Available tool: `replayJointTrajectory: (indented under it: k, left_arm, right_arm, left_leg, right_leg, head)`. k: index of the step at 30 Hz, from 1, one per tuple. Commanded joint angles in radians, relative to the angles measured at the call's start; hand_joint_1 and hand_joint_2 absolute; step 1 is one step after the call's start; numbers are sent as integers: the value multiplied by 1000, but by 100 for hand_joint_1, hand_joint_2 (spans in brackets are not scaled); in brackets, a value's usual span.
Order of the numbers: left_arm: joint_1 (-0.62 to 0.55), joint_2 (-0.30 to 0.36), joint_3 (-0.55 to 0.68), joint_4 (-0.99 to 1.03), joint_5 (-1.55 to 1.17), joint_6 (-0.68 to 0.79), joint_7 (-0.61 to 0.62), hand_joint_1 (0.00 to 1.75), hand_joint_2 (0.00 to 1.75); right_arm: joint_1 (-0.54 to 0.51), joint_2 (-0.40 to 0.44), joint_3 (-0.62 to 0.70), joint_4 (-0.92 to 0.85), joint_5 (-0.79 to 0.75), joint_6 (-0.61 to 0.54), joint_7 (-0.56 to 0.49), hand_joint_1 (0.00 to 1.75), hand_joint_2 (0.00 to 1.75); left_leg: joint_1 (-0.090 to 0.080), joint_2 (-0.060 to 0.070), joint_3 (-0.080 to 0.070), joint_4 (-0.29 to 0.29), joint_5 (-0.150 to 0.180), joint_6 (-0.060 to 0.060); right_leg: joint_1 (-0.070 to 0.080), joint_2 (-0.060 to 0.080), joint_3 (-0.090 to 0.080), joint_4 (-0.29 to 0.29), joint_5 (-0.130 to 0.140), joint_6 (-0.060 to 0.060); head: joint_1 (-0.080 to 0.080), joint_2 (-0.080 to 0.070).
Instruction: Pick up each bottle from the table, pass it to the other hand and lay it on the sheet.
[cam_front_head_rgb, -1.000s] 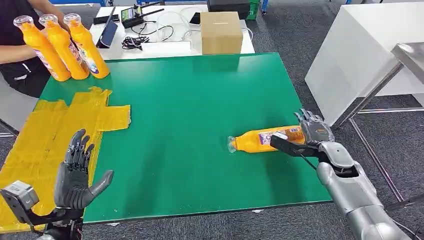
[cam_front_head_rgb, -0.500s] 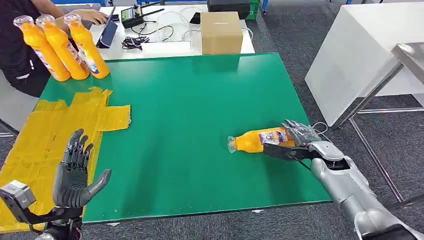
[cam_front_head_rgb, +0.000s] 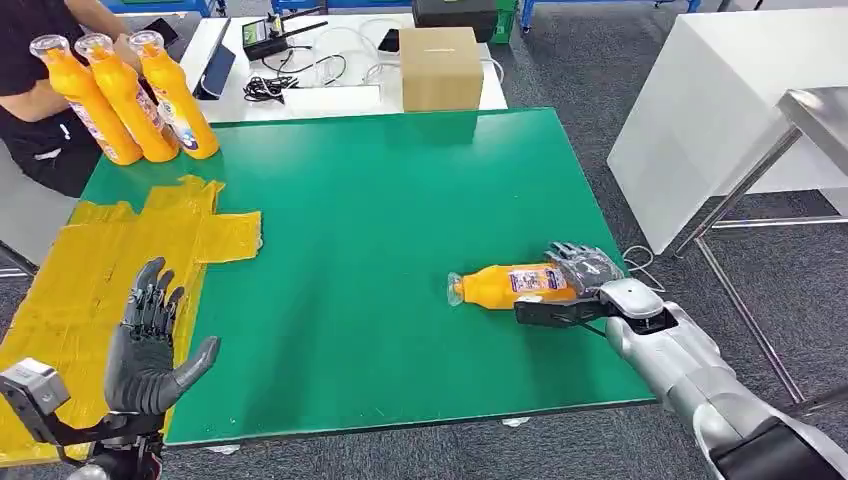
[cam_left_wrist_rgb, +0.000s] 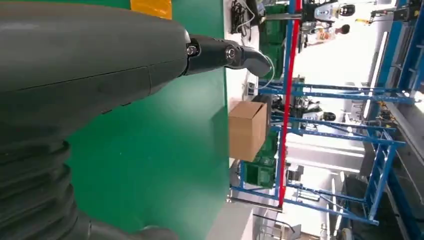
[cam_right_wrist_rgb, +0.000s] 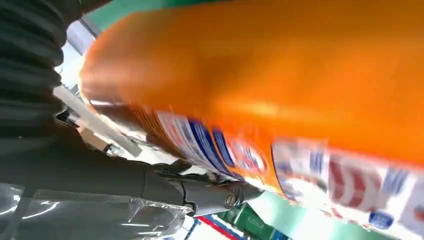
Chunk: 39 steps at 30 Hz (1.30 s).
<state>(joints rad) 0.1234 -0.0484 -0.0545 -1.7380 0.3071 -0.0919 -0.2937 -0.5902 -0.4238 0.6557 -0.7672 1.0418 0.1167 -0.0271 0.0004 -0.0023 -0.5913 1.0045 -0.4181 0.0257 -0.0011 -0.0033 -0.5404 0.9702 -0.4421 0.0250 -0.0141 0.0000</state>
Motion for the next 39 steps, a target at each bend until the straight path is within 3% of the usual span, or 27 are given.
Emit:
replayJointTrajectory:
  k: [1, 9, 18, 21, 22, 23, 24, 26, 27, 29, 31, 34, 36, 39]
  left_arm:
    - [-27, 23, -2, 60, 8, 12, 7, 0, 175]
    - [-29, 27, 0, 63, 12, 17, 7, 0, 175]
    - [-32, 30, -1, 70, 15, 17, 7, 0, 175]
    - [-32, 42, -14, 76, 17, 2, 15, 0, 175]
    - [-29, 45, -19, 81, 26, -14, 26, 0, 0]
    - [-18, 37, -18, 76, 36, -28, 28, 0, 0]
    - [-8, 32, -19, 72, 36, -30, 28, 0, 175]
    - [26, 14, -20, 49, 47, -42, 31, 0, 175]
    - [45, 1, -17, 34, 74, -60, 48, 0, 175]
    - [80, -9, -18, 8, 100, -84, 56, 0, 175]
    - [85, -9, -19, 6, 101, -86, 55, 0, 175]
    - [79, -11, -14, 11, 106, -90, 54, 0, 175]
    - [85, -23, -9, 8, 163, -117, 66, 0, 175]
    - [96, -27, -11, 4, 200, -140, 69, 0, 175]
  right_arm:
    - [-3, 38, 106, 138, 9, 19, -6, 175, 175]
    - [-5, 41, 99, 140, -5, 15, -4, 175, 175]
    - [1, 39, 85, 139, -27, 23, -6, 175, 175]
    - [34, 54, -10, 87, -147, 8, -36, 175, 175]
    - [62, 59, -60, 24, -217, -3, -51, 175, 175]
    - [104, 71, -122, -71, -297, -29, -76, 175, 175]
    - [130, 68, -133, -152, -316, -9, -41, 175, 175]
    - [212, 113, -223, -353, -377, -86, 25, 175, 175]
    - [241, 137, -241, -457, -337, -159, 61, 175, 175]
    - [281, 172, -258, -637, -382, -122, 98, 175, 175]
    - [282, 170, -253, -669, -383, -105, 125, 175, 175]
    - [279, 164, -260, -661, -395, -122, 98, 175, 175]
    - [274, 189, -262, -710, -426, -149, 50, 175, 175]
    - [248, 218, -238, -779, -447, -137, 72, 175, 175]
  left_leg:
    - [1, 0, 2, -1, 1, -1]
    - [1, -1, 2, -2, 5, -1]
    - [0, -1, 6, -1, 4, 0]
    - [0, -1, 5, -1, 4, 0]
    - [1, -1, 4, -2, 5, 0]
    - [1, -1, 5, -1, 4, 0]
    - [1, 0, 5, -2, 4, 0]
    - [0, 1, 4, -2, 4, 0]
    - [1, 2, 2, -2, 3, -1]
    - [0, 6, 0, -1, 2, 0]
    - [0, 8, -3, 1, 1, -1]
    - [0, 0, -7, 0, 3, 0]
    - [2, -2, -8, 1, 3, -1]
    - [0, 1, -12, 0, 4, -1]
  right_leg:
    - [1, 0, 2, -2, 2, 0]
    - [1, -1, -7, -3, 5, -2]
    - [0, -1, 6, -2, 4, 0]
    - [0, -1, 5, -2, 4, 0]
    - [1, -2, 3, -3, 5, 0]
    - [1, -1, 3, -2, 5, -1]
    - [1, -1, 3, -3, 5, -1]
    - [1, 1, 3, -2, 5, -1]
    - [1, 2, 3, -2, 5, -1]
    - [0, 6, 0, 0, 5, -1]
    - [0, 7, -4, 2, 4, -1]
    - [0, 0, -6, 1, 3, 0]
    - [1, -1, -6, 1, 2, 0]
    - [0, 2, -10, 2, 3, 0]
  head:
    - [0, 0]
    - [0, 0]
    - [0, 0]
    - [0, 0]
    - [0, 0]
    - [0, 0]
    - [0, 0]
    - [0, 0]
    - [0, 0]
    - [0, 0]
    - [0, 0]
    - [0, 0]
    - [0, 0]
    - [0, 0]
